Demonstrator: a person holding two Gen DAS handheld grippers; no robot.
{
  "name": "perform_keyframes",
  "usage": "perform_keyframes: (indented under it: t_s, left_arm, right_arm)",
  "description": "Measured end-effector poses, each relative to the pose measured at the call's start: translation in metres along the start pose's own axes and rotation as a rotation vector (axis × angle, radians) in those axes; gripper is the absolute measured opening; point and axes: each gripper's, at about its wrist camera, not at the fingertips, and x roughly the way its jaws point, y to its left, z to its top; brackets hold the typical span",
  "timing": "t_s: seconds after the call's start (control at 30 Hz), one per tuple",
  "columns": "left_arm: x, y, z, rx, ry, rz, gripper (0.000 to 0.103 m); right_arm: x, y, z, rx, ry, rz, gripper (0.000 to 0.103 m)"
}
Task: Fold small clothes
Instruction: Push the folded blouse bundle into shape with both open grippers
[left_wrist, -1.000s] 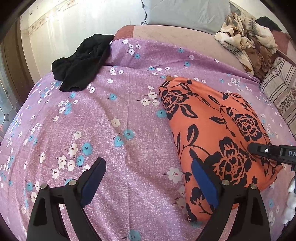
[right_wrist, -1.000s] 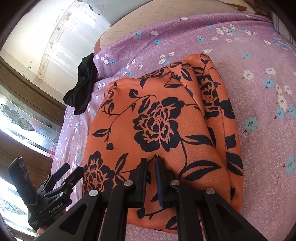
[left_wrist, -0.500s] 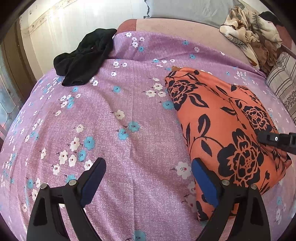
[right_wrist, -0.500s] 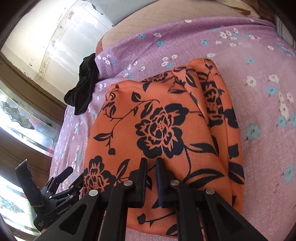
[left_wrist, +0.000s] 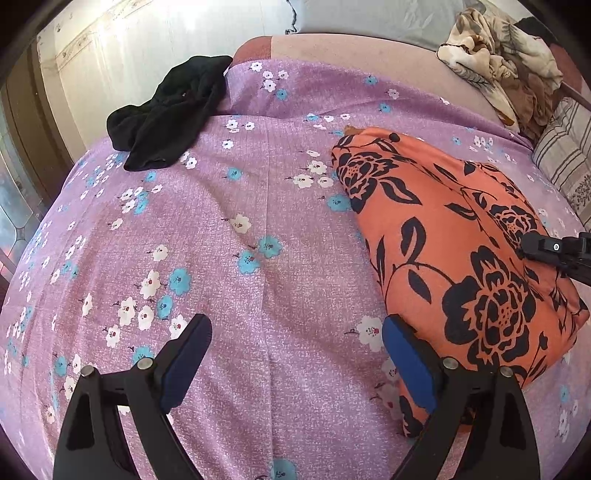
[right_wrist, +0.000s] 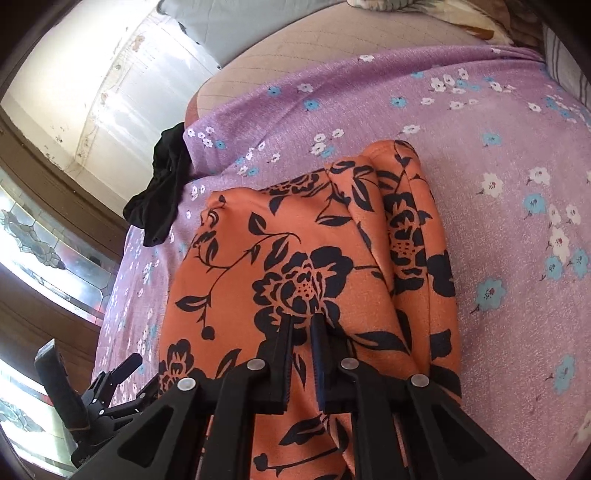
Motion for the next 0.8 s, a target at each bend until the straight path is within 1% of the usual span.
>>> perform_keyframes:
  t_s: [0.07,0.17,0.3,0.4,0.5,0.7,0.8]
  left_arm:
    - [0.0,0.0,0.0,0.0,0.001,0.0,0.094]
    - [0.0,0.001,0.001,-0.003,0.005,-0.001,0.094]
    - [-0.001,0.001,0.001,-0.003,0.005,0.001,0.094]
    - [-0.004,0.0,0.0,0.005,0.003,0.005,0.094]
    - [-0.005,0.0,-0.003,0.018,0.0,0.013,0.094]
    - [-0.004,0.004,-0.014,0.047,0.011,0.016,0.094]
    - [-0.003,0.007,-0.02,0.075,0.018,0.034,0.094]
  right_arm:
    - [-0.002,0.0,0.0,0.0,-0.009,0.006,0.014]
    - [-0.008,0.003,-0.001,-0.002,-0.036,0.023,0.014]
    - [-0.015,0.012,-0.001,-0.037,-0.075,0.053,0.014]
    - [-0.01,0.016,-0.003,-0.048,-0.054,0.035,0.014]
    - [0.004,0.01,-0.008,-0.027,0.014,-0.006,0.014]
    - [0.004,0.01,-0.008,-0.036,0.01,-0.003,0.014]
    - [0.006,0.01,-0.009,-0.042,0.01,-0.006,0.014]
